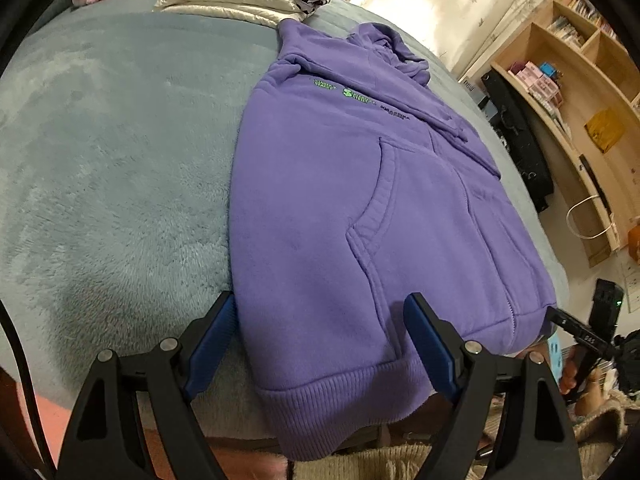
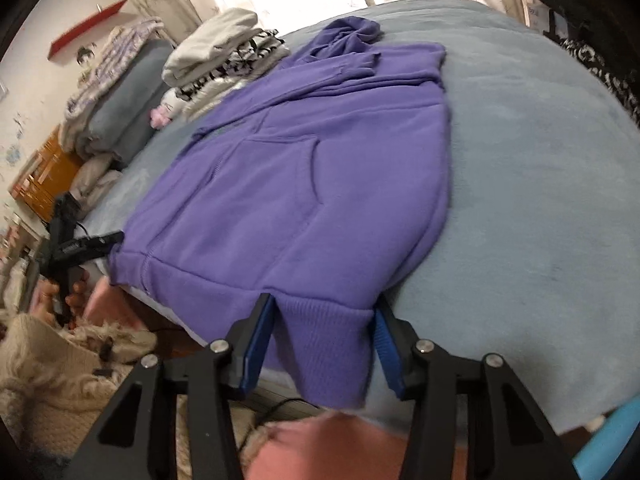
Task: Fold large clothes
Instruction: 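Grasp the hoodie hem ribbing with both grippers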
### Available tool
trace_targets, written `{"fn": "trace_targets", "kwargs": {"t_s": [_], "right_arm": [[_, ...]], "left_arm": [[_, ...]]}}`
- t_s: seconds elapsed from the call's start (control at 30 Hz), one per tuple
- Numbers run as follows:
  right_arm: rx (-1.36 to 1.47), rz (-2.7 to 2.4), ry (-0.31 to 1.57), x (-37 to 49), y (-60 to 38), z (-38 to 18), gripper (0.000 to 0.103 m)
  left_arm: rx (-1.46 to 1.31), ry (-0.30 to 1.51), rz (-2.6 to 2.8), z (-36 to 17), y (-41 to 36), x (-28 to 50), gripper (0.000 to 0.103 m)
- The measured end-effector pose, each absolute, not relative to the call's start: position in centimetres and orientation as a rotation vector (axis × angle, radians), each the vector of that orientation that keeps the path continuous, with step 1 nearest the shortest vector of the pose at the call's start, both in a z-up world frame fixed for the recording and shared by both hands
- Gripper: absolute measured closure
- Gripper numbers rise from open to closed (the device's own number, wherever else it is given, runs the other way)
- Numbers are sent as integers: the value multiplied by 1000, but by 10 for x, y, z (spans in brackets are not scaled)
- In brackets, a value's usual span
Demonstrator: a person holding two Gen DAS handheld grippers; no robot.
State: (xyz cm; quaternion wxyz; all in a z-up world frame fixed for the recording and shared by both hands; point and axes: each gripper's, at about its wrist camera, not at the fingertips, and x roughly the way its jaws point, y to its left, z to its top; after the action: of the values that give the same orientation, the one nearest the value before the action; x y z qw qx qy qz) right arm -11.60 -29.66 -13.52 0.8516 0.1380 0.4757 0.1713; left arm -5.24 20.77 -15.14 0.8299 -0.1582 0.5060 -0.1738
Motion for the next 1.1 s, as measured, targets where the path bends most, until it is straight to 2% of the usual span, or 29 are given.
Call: {"fn": "trace_targets", "kwargs": {"t_s": [0.13, 0.6, 0.67, 0.73, 0.9, 0.97, 1.03, 1.07, 1.1], "right_arm": [[369, 400, 982, -109, -298, -141, 66], [427, 427, 1031, -116, -309, -146, 65], [428, 423, 1033, -115, -310, -148, 65], [426, 420, 1032, -114, -308, -149, 64], [426, 411, 1031, -110, -301, -149, 63], [425, 402, 1035, -108, -298, -148, 64], [418, 388, 1042, -106, -296, -147, 69], [410, 380, 1045, -105, -294, -146, 73], [400, 372, 1048, -103, -292, -144, 76]], "left_arm": [[-349, 1062, -400, -154, 207, -48, 19], [-242, 1074, -487, -156, 198, -53, 16], [-241, 1074, -493, -158, 199, -52, 13], [-239, 1072, -512, -160, 196, -50, 5], [-185, 1060, -505, -159, 177, -45, 5], [-186, 1052, -509, -156, 171, -45, 13], [-183, 1046, -513, -153, 167, -44, 44], [-179, 1048, -501, -152, 164, -43, 51], [-185, 1052, -492, -150, 162, -42, 61]]}}
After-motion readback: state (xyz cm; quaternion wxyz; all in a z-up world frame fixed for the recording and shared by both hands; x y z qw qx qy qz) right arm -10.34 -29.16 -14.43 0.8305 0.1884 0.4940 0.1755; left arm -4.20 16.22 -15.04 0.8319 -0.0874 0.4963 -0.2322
